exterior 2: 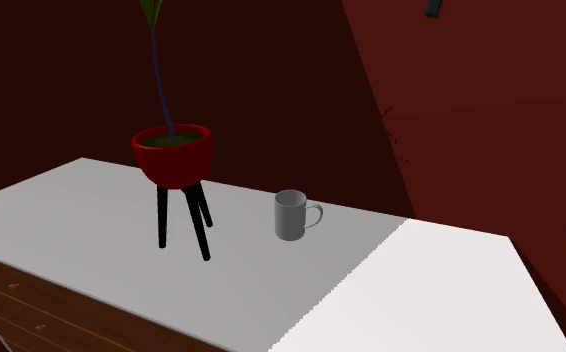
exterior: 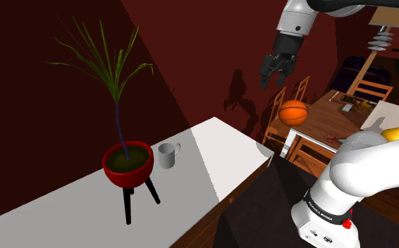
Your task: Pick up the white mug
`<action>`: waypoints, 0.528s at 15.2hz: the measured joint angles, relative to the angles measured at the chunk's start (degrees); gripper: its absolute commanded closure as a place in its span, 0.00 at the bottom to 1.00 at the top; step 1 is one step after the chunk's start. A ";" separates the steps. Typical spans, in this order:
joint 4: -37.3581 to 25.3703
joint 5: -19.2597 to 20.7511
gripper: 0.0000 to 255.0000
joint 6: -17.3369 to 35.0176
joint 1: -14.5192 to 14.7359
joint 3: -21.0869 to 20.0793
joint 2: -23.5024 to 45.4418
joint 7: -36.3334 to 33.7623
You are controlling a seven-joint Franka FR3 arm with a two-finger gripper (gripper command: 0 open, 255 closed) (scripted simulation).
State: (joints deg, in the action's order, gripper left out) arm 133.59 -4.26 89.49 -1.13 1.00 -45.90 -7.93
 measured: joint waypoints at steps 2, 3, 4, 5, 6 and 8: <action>0.16 -0.17 0.00 0.94 0.21 -0.35 0.92 -0.10; 0.01 -0.23 0.00 2.05 0.42 -0.62 2.38 0.01; -0.28 -0.46 0.00 3.17 0.77 -1.18 4.00 -0.16; 0.13 -0.56 0.00 4.37 1.04 -1.58 5.05 -0.10; 0.30 -0.82 0.00 5.88 1.43 -2.25 6.63 -0.31; -0.32 -1.08 0.00 8.42 2.08 -3.34 10.27 -0.49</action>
State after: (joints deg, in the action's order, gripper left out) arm 133.28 -5.34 97.91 0.95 -2.33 -35.62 -8.42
